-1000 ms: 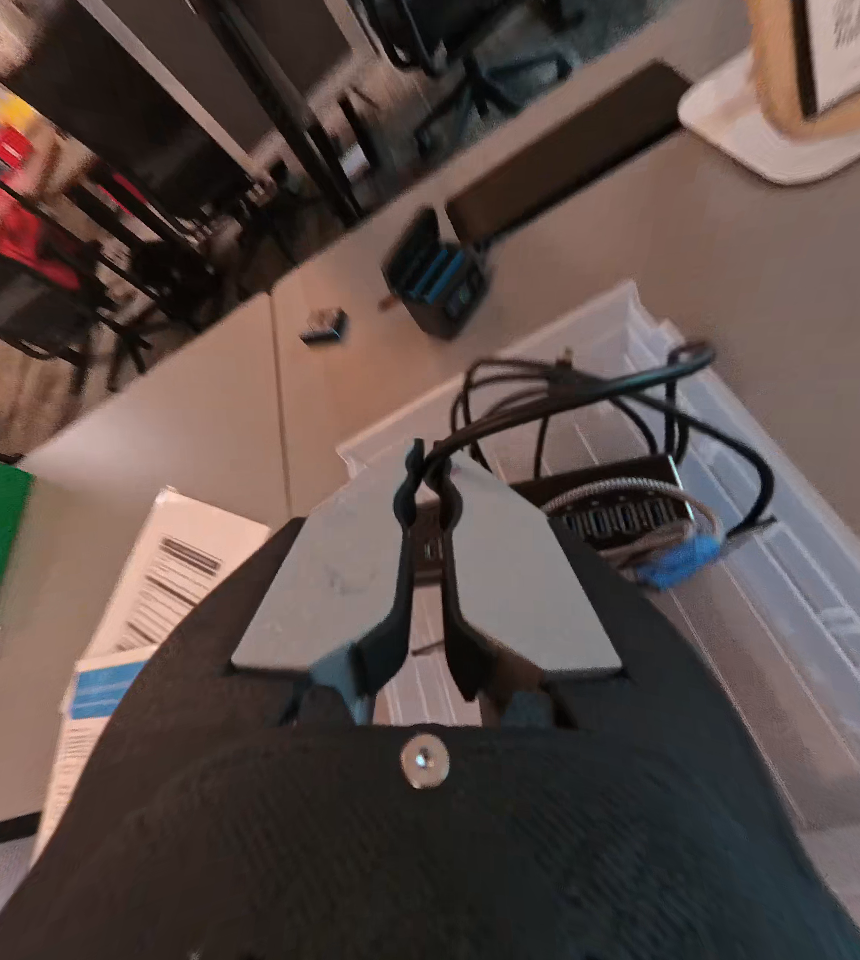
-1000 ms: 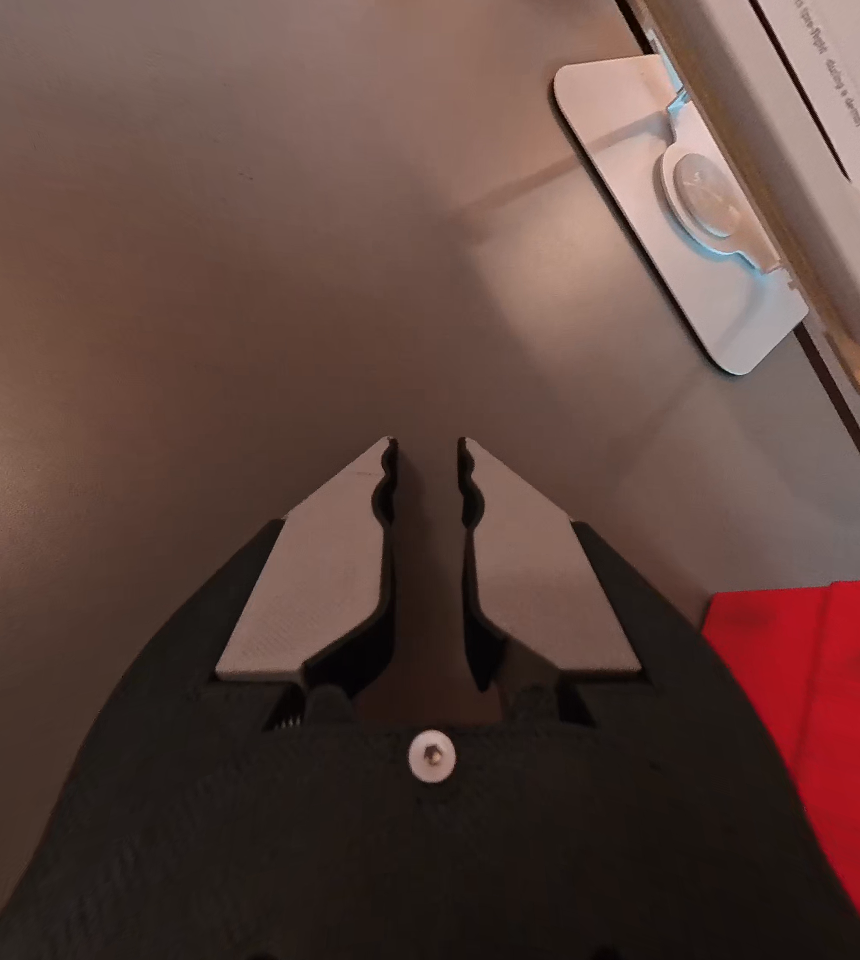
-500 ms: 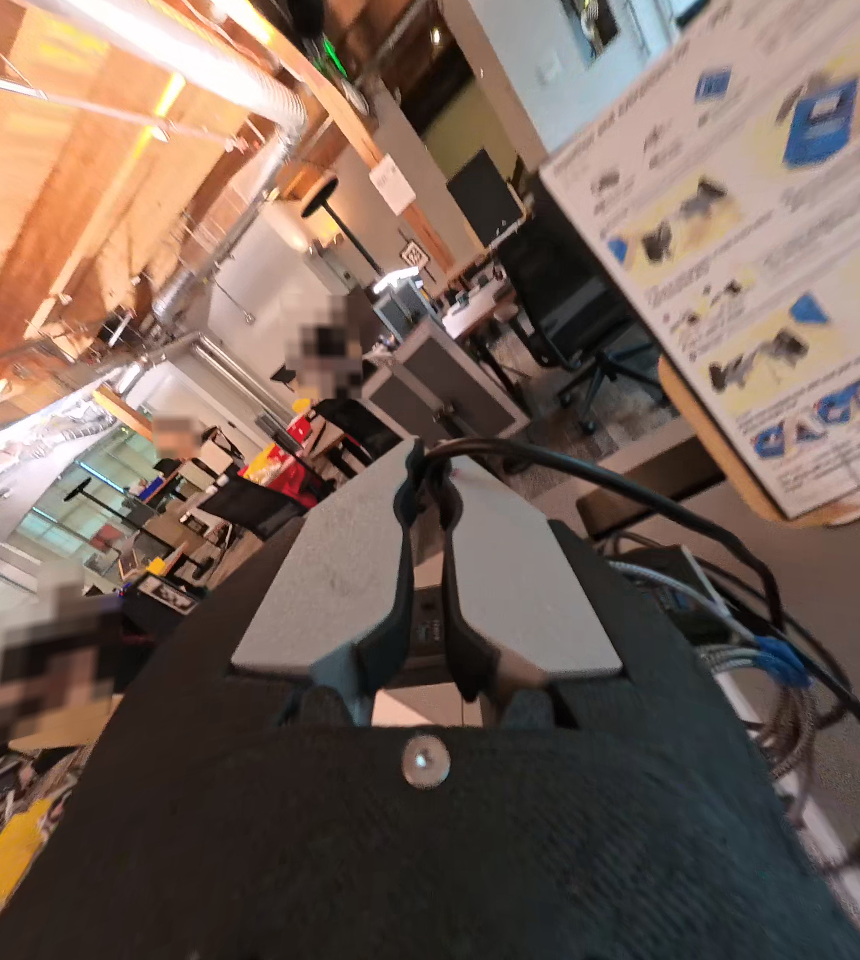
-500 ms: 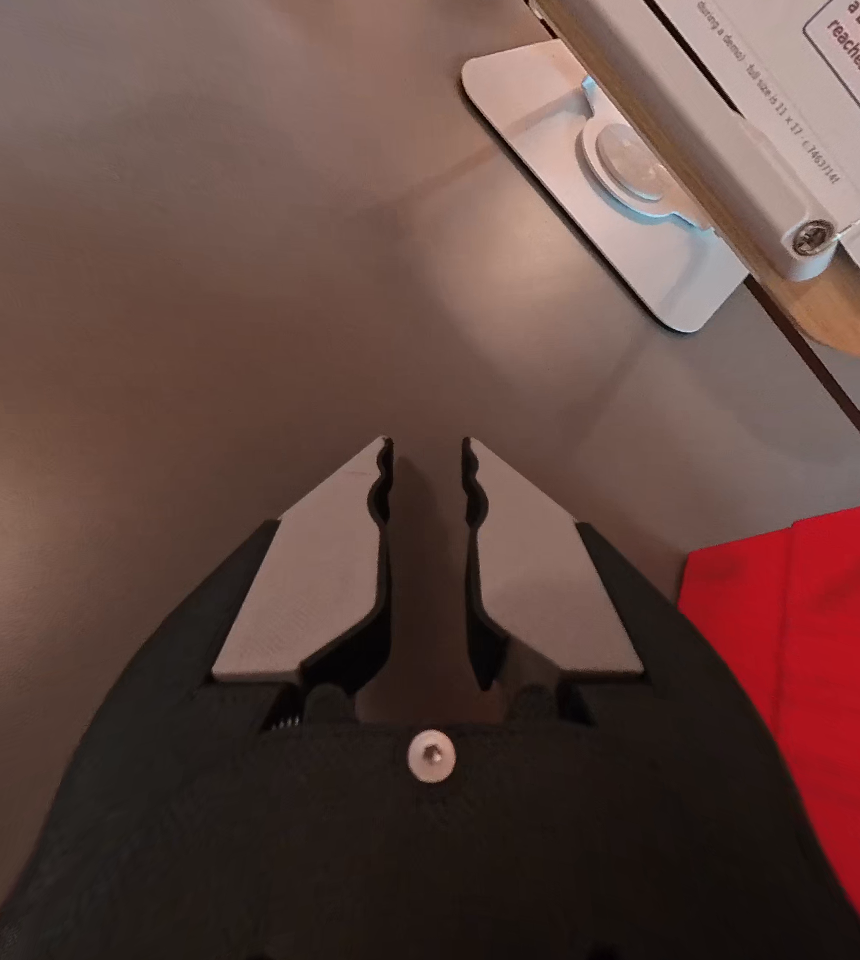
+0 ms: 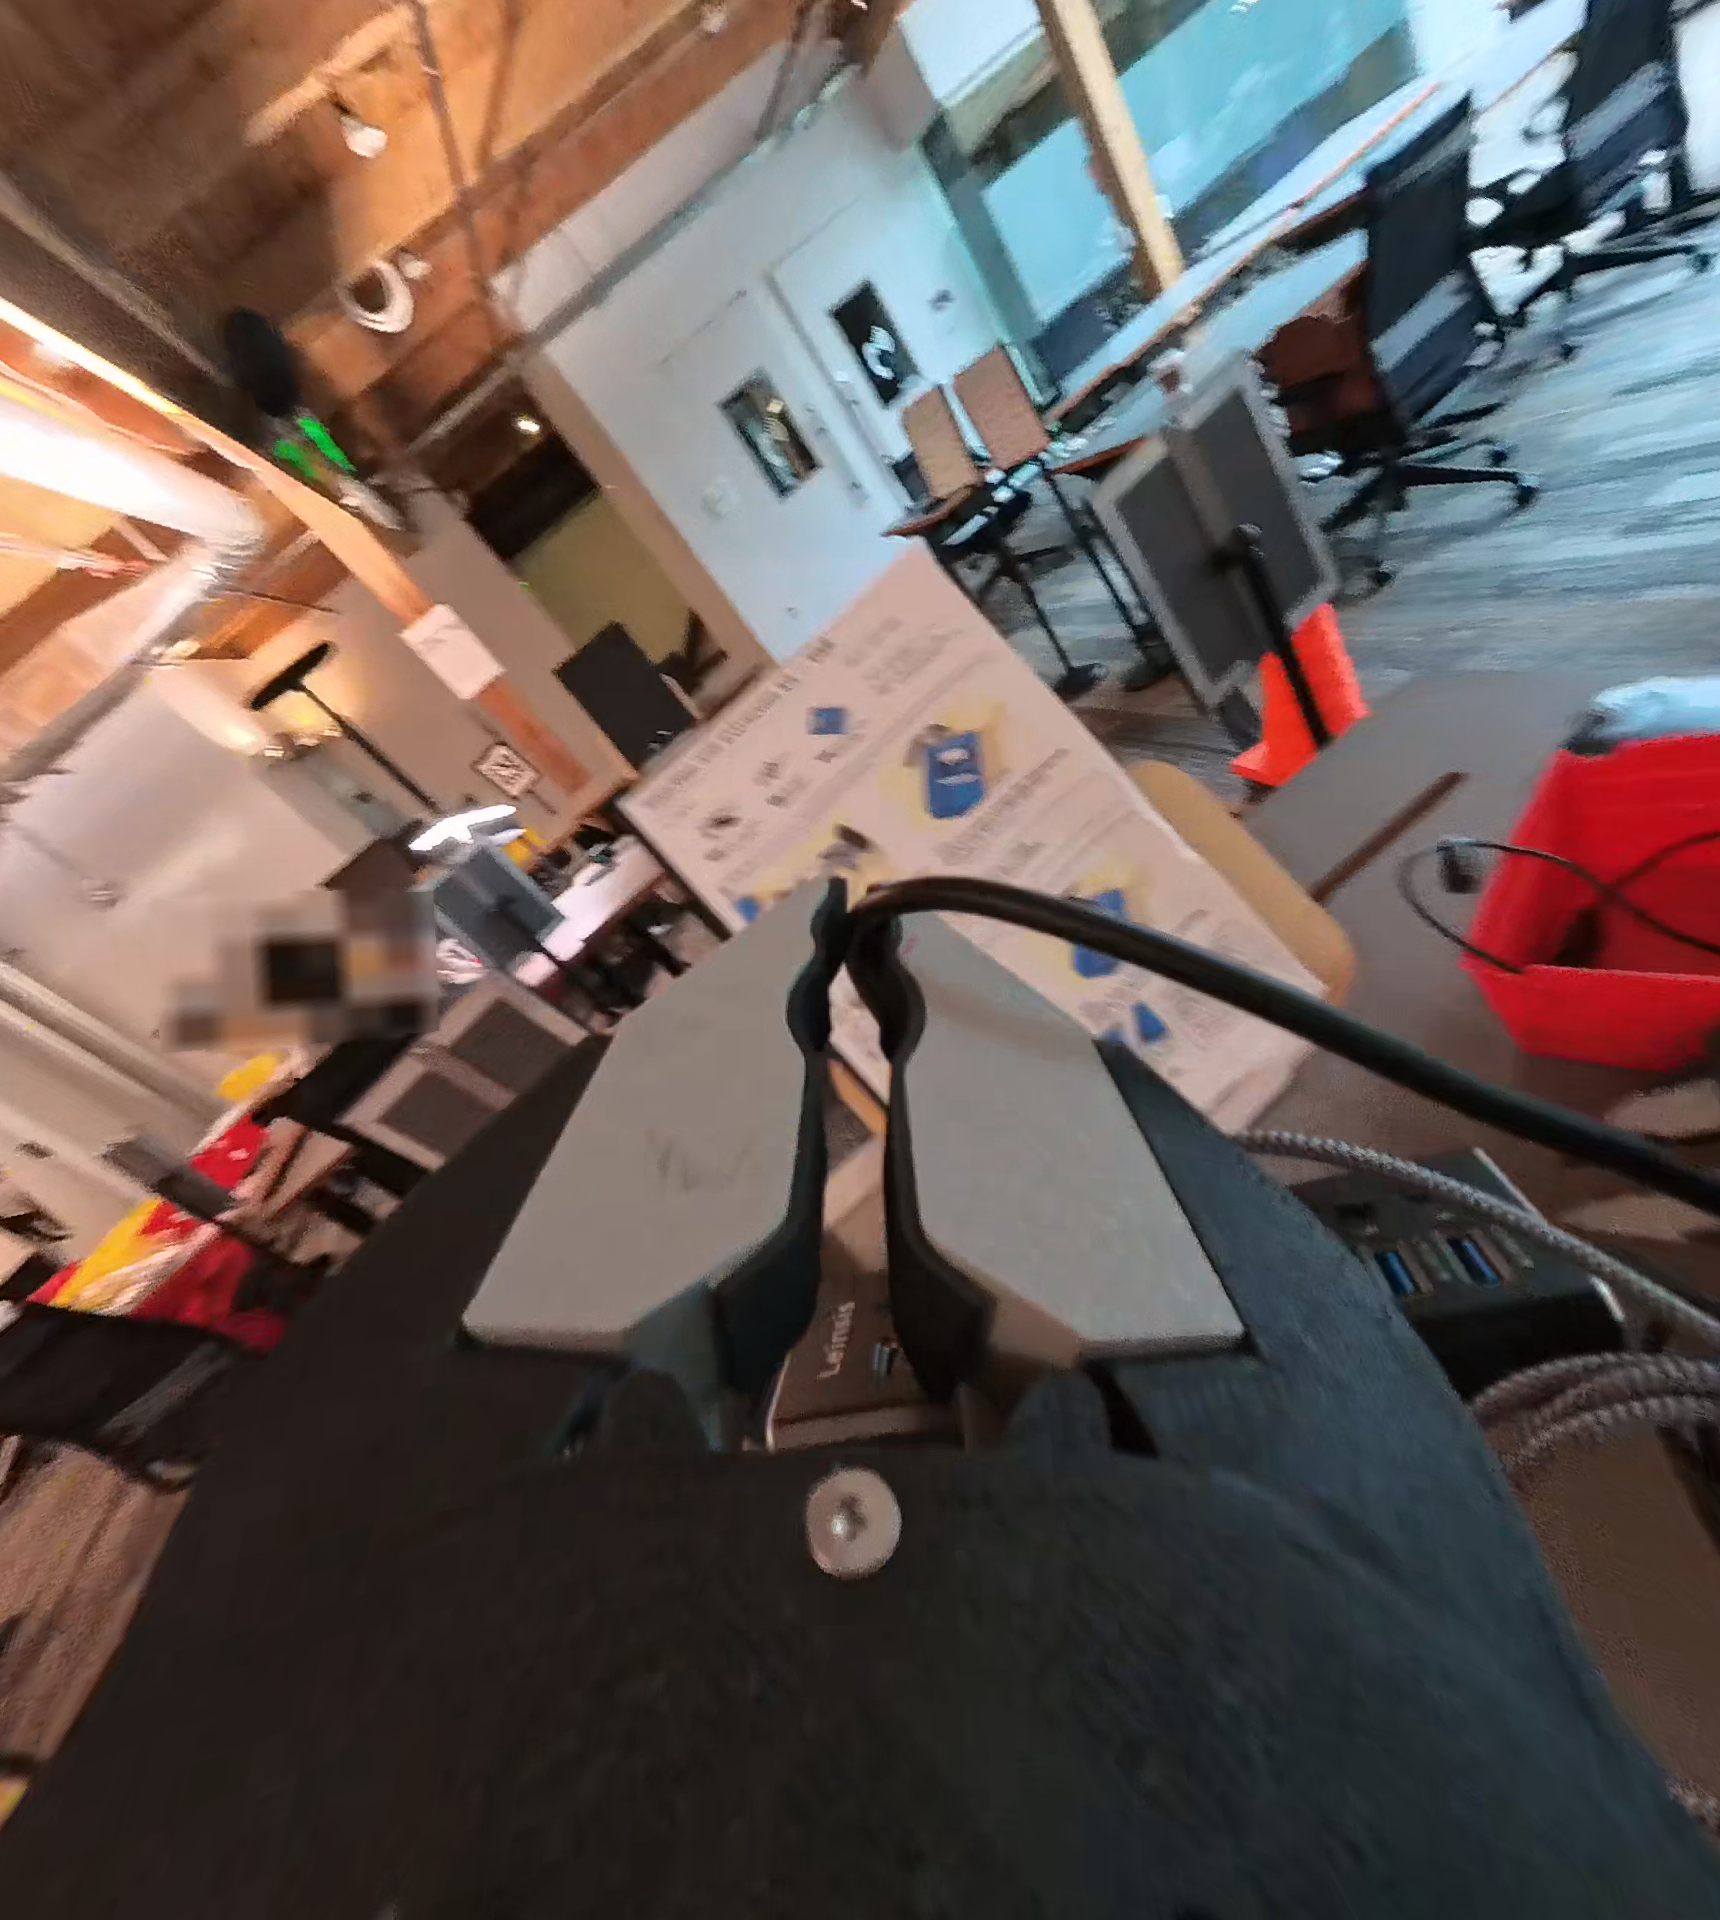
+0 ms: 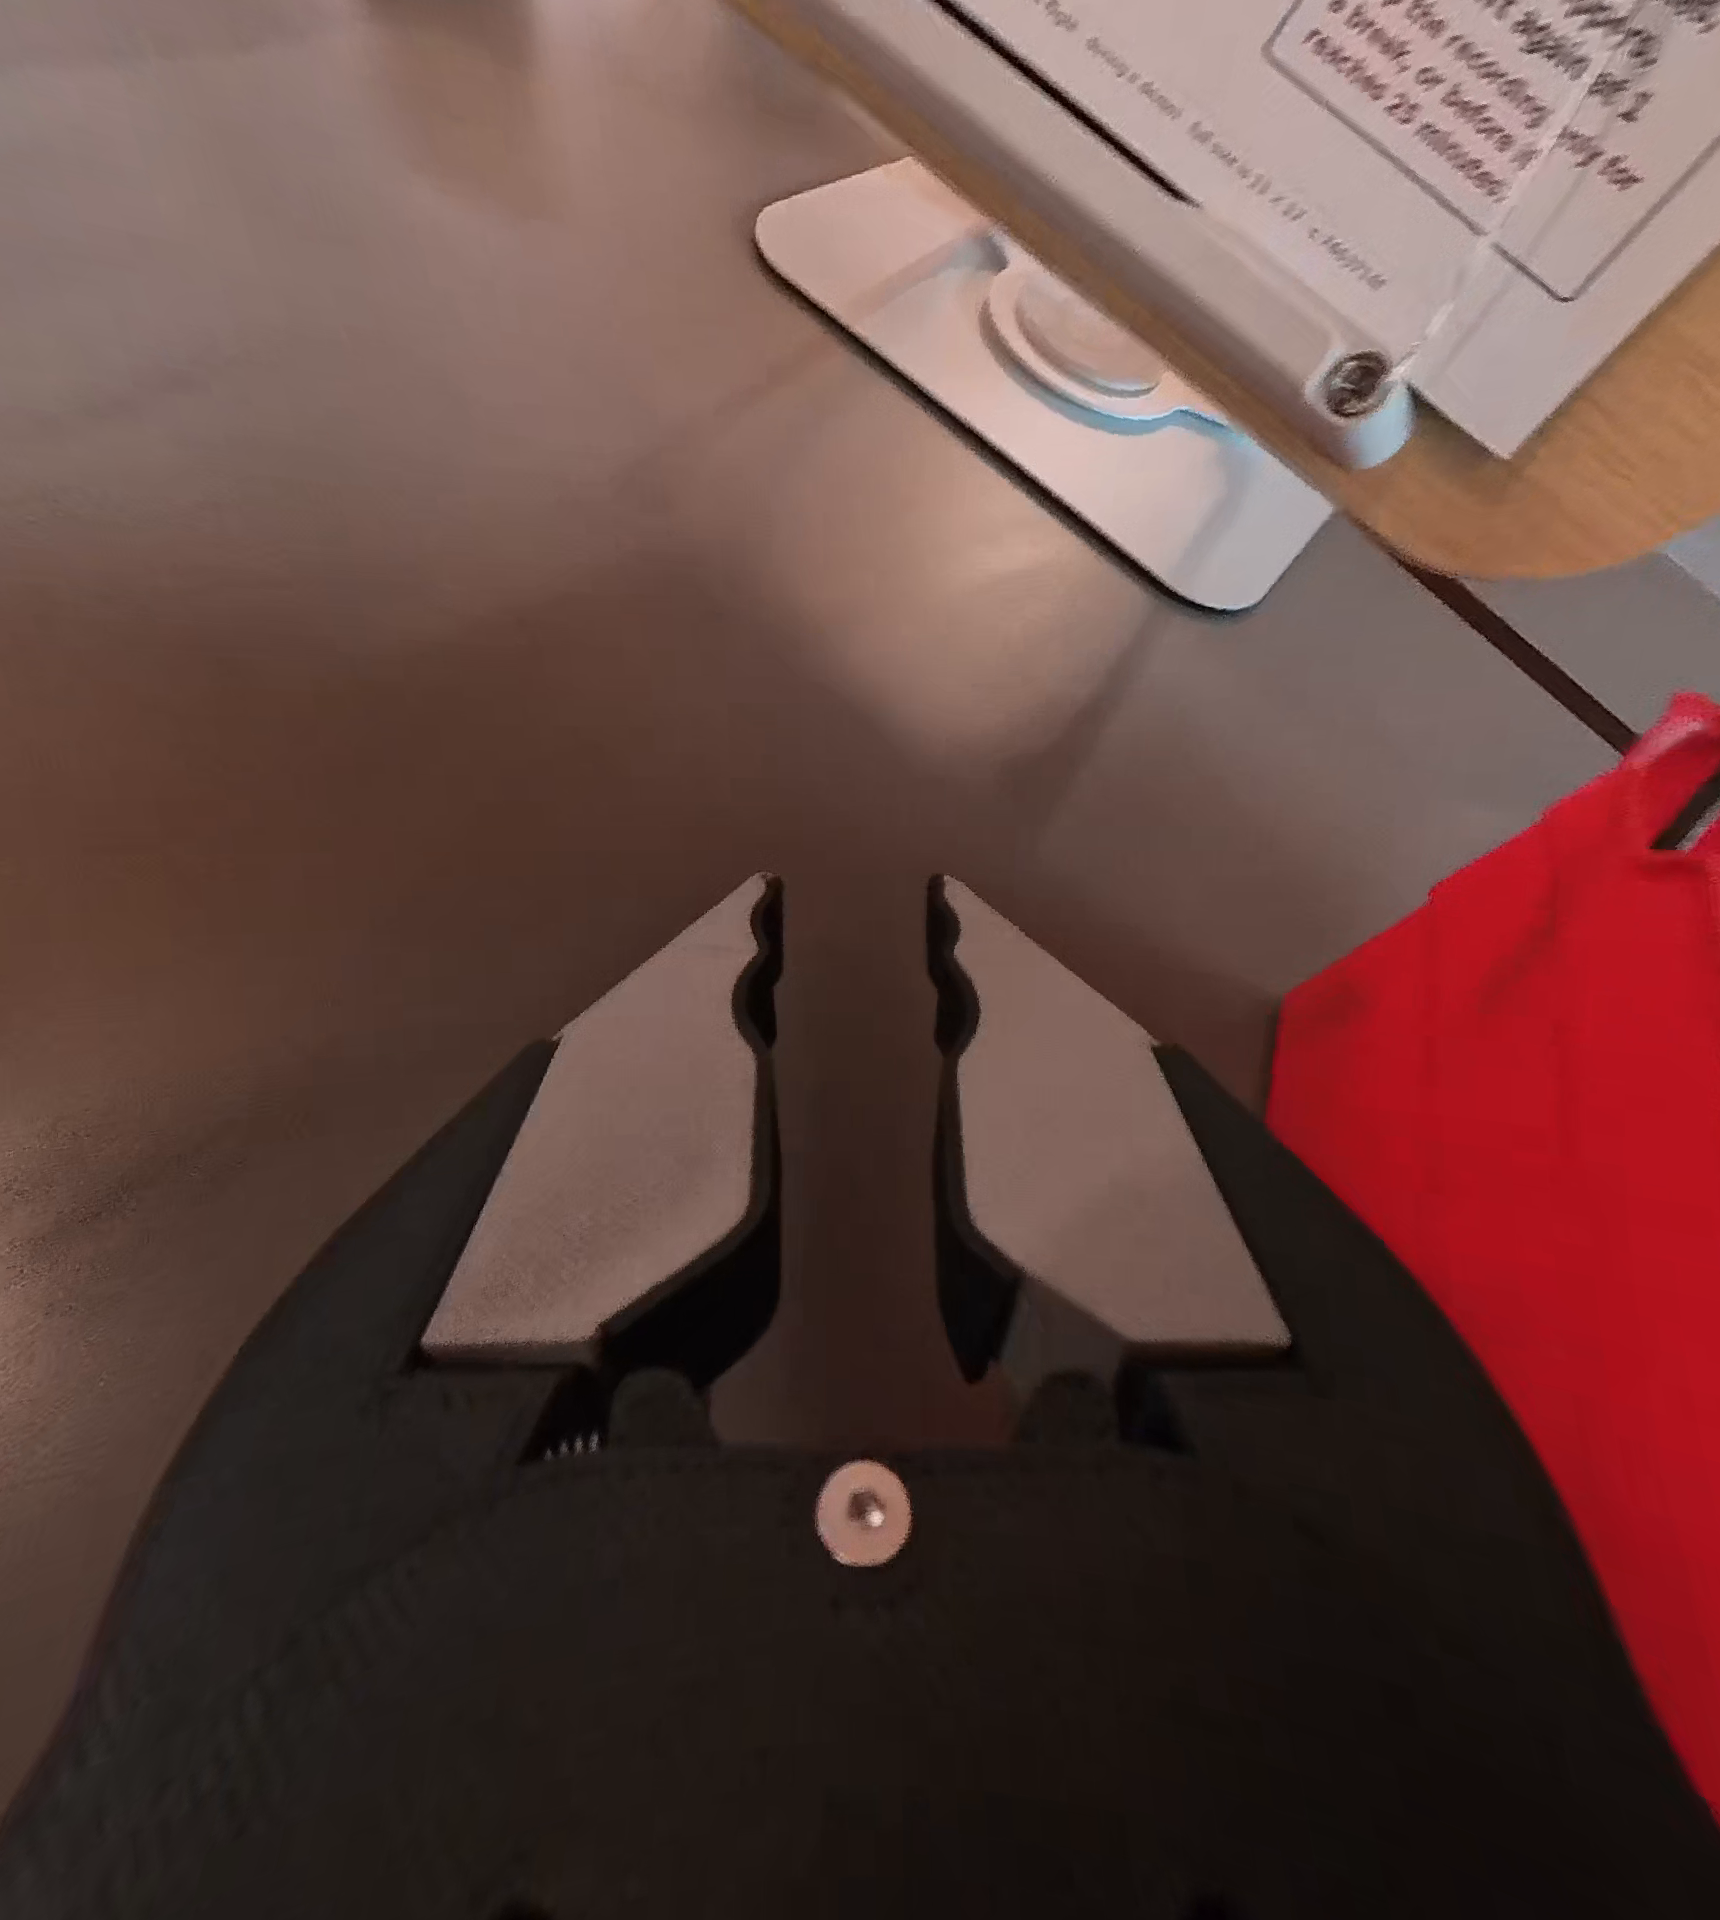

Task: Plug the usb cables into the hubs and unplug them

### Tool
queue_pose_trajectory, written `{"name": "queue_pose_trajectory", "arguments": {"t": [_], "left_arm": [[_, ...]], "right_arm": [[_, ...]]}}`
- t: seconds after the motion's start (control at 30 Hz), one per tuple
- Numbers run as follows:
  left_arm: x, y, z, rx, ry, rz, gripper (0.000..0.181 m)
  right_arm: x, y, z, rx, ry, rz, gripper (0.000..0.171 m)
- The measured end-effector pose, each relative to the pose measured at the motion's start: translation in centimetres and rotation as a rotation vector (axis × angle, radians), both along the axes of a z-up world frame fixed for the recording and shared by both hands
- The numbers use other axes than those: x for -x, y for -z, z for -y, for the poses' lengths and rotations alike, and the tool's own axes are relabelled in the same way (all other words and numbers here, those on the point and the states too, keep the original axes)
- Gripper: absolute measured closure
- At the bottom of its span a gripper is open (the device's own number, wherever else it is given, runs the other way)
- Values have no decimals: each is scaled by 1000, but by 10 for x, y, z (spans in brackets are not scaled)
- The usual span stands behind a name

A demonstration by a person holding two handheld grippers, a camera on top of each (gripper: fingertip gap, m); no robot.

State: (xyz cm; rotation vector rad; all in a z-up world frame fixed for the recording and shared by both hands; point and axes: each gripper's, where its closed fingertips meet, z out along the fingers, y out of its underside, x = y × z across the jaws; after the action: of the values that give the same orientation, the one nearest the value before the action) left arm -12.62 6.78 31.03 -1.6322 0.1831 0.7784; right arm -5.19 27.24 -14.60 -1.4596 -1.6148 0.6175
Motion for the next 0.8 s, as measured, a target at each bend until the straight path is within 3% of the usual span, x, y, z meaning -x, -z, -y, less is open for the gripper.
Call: {"name": "queue_pose_trajectory", "arguments": {"t": [0.3, 0.43, 0.57, 0.8], "left_arm": [[-35, 244, -76, 121, 195, 303, 179], [-38, 323, -98, 207, 270, 430, 180], [-29, 367, -112, 234, 278, 450, 178], [-23, 365, -111, 34, 425, 584, 176]], "right_arm": [[-14, -13, -6, 91, 32, -87, 143], [-12, -9, -4, 91, 26, -72, 142], [-10, -7, 3, 102, -4, -68, 140], [-3, -3, 30, 183, -117, -55, 129]]}}
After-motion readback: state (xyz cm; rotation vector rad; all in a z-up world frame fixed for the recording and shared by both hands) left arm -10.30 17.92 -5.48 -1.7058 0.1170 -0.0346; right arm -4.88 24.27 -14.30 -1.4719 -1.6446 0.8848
